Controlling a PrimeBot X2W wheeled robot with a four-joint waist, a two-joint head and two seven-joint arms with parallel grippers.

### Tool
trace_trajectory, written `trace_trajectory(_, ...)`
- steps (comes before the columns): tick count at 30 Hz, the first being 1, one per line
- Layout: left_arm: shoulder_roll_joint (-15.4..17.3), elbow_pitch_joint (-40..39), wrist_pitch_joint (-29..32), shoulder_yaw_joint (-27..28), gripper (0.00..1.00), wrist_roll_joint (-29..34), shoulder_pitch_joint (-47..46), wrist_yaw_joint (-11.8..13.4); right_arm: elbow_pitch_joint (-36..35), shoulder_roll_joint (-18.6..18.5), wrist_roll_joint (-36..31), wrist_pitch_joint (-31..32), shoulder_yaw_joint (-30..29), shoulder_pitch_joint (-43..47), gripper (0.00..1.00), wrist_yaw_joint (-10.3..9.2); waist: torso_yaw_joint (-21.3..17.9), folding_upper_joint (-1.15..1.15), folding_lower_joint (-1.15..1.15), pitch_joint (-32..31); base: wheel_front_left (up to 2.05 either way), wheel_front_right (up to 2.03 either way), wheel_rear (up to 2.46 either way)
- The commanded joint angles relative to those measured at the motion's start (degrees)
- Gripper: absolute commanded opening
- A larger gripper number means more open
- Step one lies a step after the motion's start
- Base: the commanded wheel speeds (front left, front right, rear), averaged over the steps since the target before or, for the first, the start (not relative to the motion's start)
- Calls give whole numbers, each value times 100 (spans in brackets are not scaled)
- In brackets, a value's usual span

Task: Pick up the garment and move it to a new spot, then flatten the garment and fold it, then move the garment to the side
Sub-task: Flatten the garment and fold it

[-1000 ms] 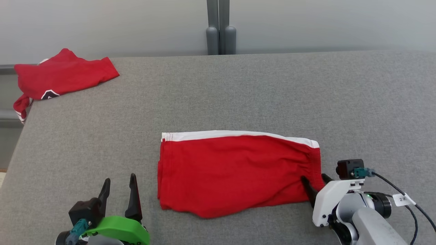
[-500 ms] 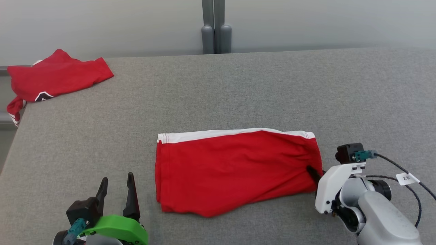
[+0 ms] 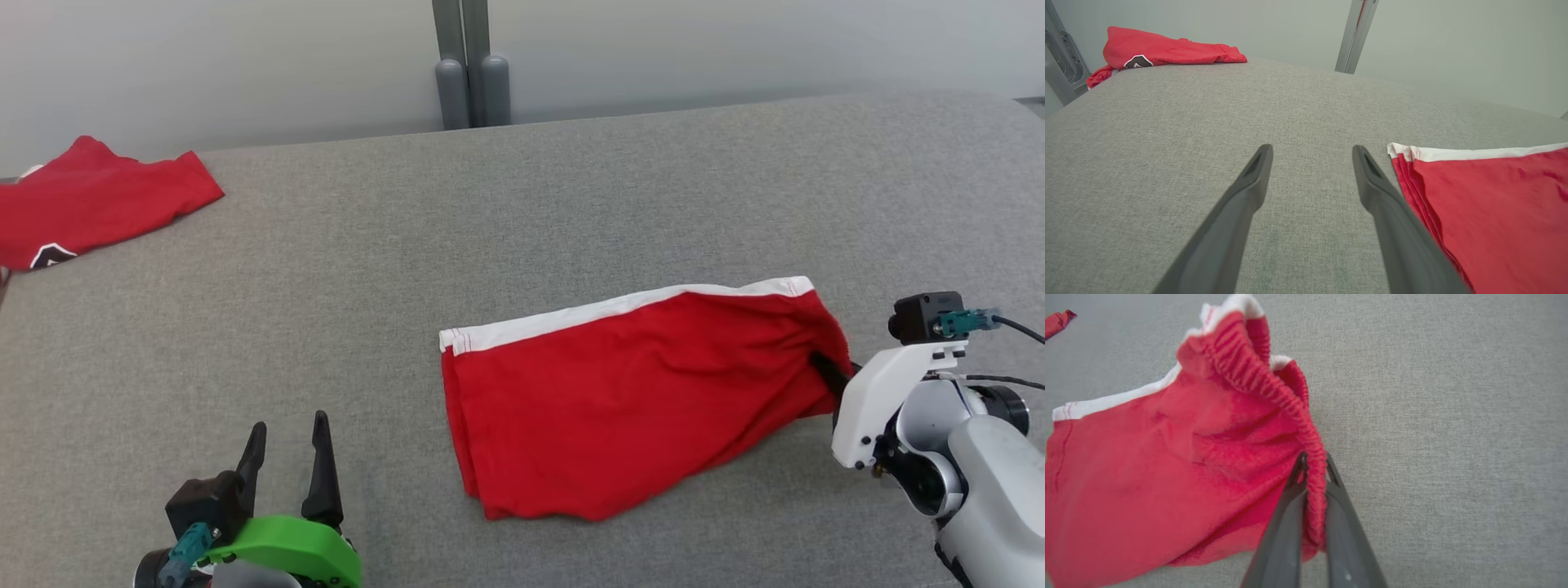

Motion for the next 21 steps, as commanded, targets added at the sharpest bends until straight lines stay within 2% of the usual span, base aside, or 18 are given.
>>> trace_trajectory(1,4,1,-21,3,100,88,-41,-21,-156,38,98,61,60,91,0,0,-33,0,0,16,0,0,0)
trace_trajectory(12,-8,39,-20,-35,100,87,-140,-46,-1563,432,784,457,730,291,0,1,-1,0,0,-24,0,0,0)
trace_trajectory(16,-34,47,-21,-40,100,65,-159,-54,-1654,683,862,414,908,260,0,1,88,0,0,-37,0,0,0)
trace_trajectory(21,-79,43,-20,-41,100,54,-202,-85,-1366,1118,775,206,1059,110,0,1,240,0,0,-22,0,0,0)
